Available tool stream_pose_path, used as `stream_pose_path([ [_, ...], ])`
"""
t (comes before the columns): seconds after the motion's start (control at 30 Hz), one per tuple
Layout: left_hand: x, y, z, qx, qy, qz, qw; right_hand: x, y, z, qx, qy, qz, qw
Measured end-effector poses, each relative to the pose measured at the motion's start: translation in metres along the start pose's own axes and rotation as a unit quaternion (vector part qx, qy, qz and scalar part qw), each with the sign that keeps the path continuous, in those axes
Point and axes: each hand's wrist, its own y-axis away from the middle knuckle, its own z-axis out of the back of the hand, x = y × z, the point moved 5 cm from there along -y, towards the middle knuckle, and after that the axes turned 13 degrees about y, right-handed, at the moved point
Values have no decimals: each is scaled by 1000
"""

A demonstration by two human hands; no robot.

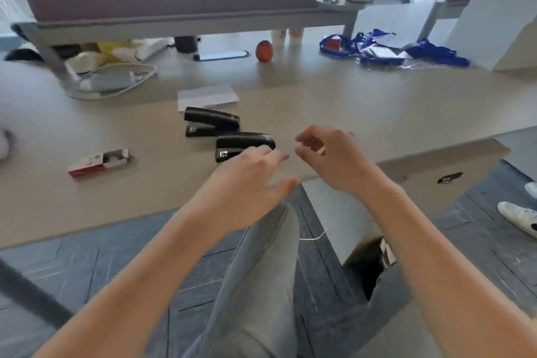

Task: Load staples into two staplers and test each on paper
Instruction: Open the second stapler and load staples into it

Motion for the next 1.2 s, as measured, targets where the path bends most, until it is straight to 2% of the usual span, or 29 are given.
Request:
stream_pose_path([
  [0.17, 46, 9, 35, -88, 1, 22, 996, 41, -34, -35, 53, -8, 37, 998],
  [0.3, 71, 1, 41, -144, -25, 30, 989, 56, -51, -50, 55, -4, 42, 998],
  [0.47, 97, -8, 37, -168, -51, 61, 983, 67, -64, -62, 49, -47, 54, 996],
  [0.57, 105, -12, 40, -189, -73, 75, 976, 66, -86, -61, 2, -67, 17, 998],
  [0.63, 108, -12, 41, -196, -77, 78, 974, 69, -102, -62, 0, -83, -1, 997],
  [0.93, 129, 8, 56, -204, -103, 112, 967, 114, -145, -85, 147, -114, 44, 982],
  [1.03, 138, 11, 60, -214, -105, 126, 963, 108, -150, -87, 131, -85, 41, 987],
  [1.2, 148, 3, 59, -220, -112, 149, 957, 72, -143, -79, 81, -51, -16, 995],
])
